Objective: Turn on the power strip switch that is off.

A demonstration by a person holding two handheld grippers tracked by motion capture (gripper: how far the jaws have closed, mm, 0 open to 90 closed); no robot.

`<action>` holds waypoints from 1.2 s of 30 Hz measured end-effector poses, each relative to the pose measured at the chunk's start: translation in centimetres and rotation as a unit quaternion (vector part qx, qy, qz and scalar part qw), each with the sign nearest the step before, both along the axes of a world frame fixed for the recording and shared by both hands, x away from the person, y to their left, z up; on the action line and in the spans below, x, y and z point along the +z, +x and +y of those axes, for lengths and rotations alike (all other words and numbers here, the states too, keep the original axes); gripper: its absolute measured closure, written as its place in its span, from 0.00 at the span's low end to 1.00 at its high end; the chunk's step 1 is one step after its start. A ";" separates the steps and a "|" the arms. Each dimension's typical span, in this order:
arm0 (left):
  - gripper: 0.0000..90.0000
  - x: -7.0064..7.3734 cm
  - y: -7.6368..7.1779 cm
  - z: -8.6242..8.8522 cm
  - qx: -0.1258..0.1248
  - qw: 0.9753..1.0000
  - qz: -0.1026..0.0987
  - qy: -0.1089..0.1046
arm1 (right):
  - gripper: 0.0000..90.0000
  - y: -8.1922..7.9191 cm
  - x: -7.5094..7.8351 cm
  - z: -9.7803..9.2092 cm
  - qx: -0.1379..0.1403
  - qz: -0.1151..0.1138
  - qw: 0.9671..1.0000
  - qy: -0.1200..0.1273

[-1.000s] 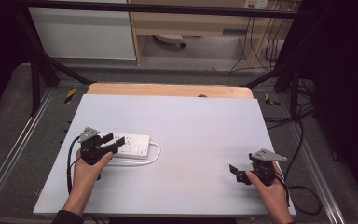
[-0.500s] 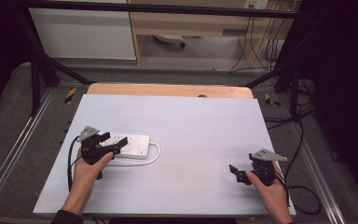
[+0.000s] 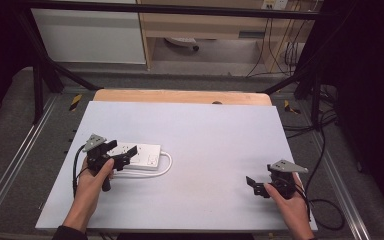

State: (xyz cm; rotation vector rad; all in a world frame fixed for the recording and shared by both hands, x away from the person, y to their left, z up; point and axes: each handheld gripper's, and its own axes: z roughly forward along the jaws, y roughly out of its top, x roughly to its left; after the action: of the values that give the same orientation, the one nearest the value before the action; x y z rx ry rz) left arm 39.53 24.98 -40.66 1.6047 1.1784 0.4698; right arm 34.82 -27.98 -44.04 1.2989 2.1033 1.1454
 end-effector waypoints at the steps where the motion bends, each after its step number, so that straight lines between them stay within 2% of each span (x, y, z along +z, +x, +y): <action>1: 0.10 0.1 0.0 0.0 -0.001 1.000 -0.002 0.002 | 0.05 0.0 0.0 0.0 0.000 -0.001 1.000 0.000; 7: 0.10 0.6 -0.3 -0.2 -0.003 1.000 -0.007 0.004 | 0.05 0.0 0.0 0.0 -0.001 0.000 1.000 0.001; 11: 0.10 1.5 -0.6 0.0 -0.007 1.000 -0.017 0.006 | 0.05 0.0 0.0 -0.1 -0.002 0.000 1.000 0.002; 20: 0.09 3.1 -1.6 1.0 -0.012 1.000 -0.016 0.012 | 0.05 0.0 0.0 -0.1 -0.005 0.001 1.000 0.005; 30: 0.09 3.7 -2.9 2.5 -0.009 1.000 -0.020 0.014 | 0.05 0.1 0.0 -0.1 -0.005 0.000 1.000 0.003; 36: 0.09 3.6 -3.8 3.3 -0.007 1.000 -0.020 0.012 | 0.05 0.0 0.0 -0.1 -0.005 0.002 1.000 0.003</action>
State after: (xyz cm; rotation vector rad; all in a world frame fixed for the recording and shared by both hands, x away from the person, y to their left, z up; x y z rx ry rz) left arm 35.78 28.27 -37.05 1.6162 1.1346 0.5077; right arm 34.86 -28.09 -44.08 1.3145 2.0938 1.1473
